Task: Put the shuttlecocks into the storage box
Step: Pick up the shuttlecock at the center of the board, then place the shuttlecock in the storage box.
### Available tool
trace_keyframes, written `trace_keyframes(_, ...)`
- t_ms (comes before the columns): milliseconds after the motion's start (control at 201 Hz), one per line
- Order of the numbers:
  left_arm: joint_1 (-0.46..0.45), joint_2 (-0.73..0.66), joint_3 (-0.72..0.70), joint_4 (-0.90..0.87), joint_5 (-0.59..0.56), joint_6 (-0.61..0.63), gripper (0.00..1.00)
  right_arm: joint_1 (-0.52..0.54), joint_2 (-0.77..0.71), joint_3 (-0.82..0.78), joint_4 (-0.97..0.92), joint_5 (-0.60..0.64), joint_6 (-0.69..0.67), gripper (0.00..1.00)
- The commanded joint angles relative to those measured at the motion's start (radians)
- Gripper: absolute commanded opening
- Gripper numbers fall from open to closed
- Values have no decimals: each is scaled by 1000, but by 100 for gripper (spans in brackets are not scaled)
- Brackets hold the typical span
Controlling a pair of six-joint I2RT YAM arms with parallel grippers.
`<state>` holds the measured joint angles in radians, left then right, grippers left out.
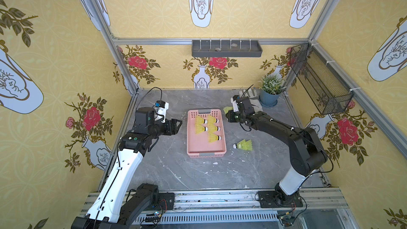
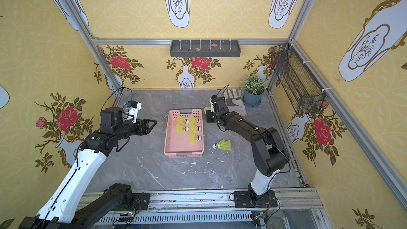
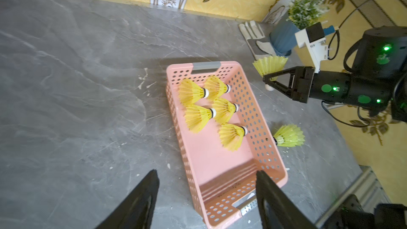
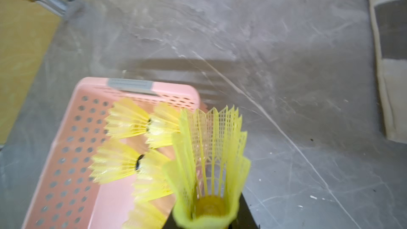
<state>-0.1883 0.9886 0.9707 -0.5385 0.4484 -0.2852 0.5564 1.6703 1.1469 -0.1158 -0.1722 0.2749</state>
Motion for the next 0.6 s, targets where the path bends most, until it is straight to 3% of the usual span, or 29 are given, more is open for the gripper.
trace_keyframes(0, 0, 24, -15, 92, 236, -19, 71, 18, -60, -1, -36, -160, -136, 20)
trace_keyframes(129, -14, 62, -31, 193, 342, -91, 69, 48, -100, 34, -107, -265, -206, 21)
trace_keyframes(299, -80, 101, -10, 227, 330, -85, 68, 97, -93, 118, -229, -353, -290, 23)
trace_keyframes(593, -187, 155, 71, 164, 239, 37, 61, 160, -68, 206, -328, -459, -362, 25)
